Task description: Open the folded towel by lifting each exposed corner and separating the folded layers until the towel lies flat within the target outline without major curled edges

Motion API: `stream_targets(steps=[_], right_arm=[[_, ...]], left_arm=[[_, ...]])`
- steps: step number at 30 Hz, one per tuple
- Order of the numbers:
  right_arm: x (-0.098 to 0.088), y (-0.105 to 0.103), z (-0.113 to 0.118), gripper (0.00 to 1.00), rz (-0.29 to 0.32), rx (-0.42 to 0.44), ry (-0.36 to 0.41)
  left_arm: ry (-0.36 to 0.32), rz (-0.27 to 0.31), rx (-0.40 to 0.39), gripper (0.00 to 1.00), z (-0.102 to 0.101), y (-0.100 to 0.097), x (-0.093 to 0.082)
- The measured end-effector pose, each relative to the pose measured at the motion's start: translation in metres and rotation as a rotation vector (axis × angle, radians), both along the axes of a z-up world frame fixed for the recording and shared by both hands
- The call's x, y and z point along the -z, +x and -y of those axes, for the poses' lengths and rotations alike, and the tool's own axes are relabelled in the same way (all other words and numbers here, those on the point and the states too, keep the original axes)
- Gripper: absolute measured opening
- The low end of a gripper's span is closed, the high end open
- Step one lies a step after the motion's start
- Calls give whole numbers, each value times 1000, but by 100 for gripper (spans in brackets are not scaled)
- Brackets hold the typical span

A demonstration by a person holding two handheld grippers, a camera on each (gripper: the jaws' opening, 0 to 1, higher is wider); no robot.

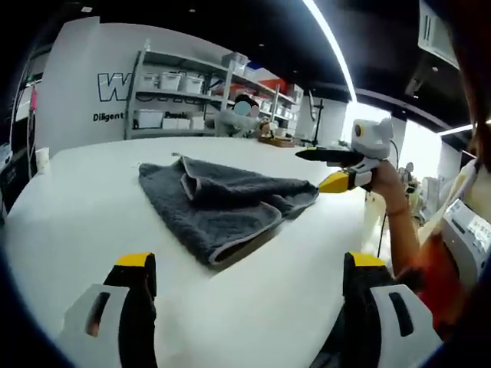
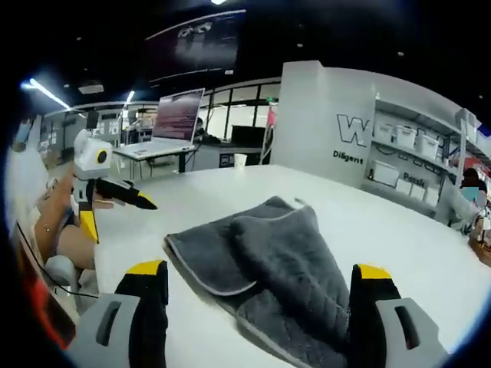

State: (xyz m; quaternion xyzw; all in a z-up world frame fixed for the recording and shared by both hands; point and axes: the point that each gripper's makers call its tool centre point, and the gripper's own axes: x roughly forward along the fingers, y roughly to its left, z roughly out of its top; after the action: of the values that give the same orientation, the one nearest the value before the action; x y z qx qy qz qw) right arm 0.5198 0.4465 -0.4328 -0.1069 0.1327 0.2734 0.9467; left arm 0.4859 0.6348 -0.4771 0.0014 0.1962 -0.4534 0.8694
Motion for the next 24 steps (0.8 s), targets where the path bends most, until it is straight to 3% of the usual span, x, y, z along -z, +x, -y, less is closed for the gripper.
stream_targets(steps=[6, 16, 24], right_arm=[[-4, 27, -10, 86, 23, -15, -39], [7, 70, -25, 78, 7, -13, -129], [23, 85, -38, 65, 8, -42, -286]], left_arm=[[-6, 6, -12, 99, -9, 0, -1], [-3, 1, -25, 99, -18, 1, 2], [3, 4, -19, 99, -17, 0, 2]])
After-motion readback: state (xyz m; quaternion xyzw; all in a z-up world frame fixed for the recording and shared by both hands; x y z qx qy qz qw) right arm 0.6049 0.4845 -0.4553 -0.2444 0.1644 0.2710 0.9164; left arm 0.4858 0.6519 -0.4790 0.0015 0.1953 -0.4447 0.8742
